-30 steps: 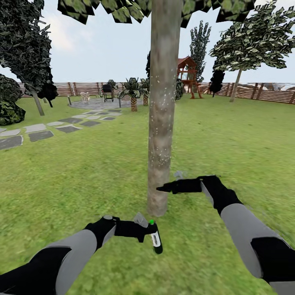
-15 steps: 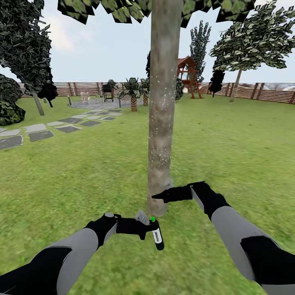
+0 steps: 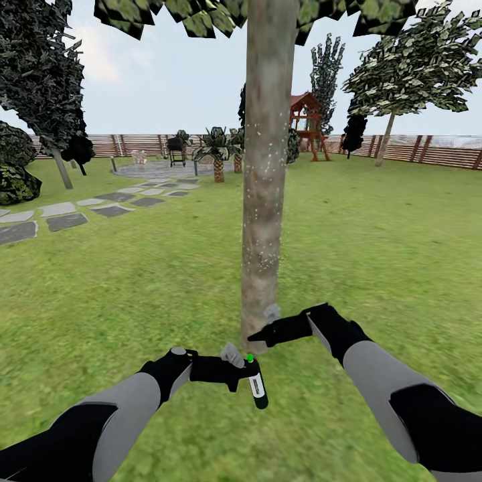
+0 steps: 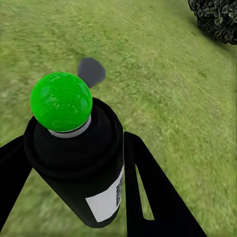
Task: In the garden, pick up the pesticide atomizer on the floor and spray pesticide onto both trees until each tree trunk is fully covered.
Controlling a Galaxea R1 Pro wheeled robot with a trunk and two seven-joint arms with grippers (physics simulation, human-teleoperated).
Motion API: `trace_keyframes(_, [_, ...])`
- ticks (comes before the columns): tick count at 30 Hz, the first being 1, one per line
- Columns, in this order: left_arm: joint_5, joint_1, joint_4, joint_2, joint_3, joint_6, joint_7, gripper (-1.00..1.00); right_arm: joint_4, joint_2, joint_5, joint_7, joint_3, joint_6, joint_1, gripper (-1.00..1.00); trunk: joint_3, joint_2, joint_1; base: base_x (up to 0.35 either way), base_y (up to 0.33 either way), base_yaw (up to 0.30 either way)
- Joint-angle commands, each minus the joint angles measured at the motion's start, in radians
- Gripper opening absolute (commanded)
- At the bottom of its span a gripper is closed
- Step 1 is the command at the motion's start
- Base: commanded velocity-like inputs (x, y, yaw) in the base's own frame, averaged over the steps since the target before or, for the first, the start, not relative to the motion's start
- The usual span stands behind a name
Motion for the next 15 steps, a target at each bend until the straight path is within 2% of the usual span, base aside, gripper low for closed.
trace_keyframes(1, [-0.007, -0.001, -0.001, 0.000, 0.004, -0.008, -0.001, -1.00, -0.001, 0.000, 0.003, 0.003, 0.000, 0.008, 0.000, -1.00, -0.002, -0.001, 0.000, 0.000, 0.000, 0.000])
trace_keyframes(6, [-0.007, -0.001, -0.001, 0.000, 0.009, -0.009, -0.001, -1.00, 0.037, 0.002, 0.003, 0.003, 0.000, 0.006, 0.005, -1.00, -0.002, -0.001, 0.000, 0.000, 0.000, 0.000])
trace_keyframes(15, [-0.005, -0.001, -0.001, 0.000, 0.007, -0.007, -0.001, -1.00, 0.049, 0.003, 0.004, 0.001, 0.000, 0.004, 0.008, -1.00, -0.002, -0.001, 0.000, 0.000, 0.000, 0.000])
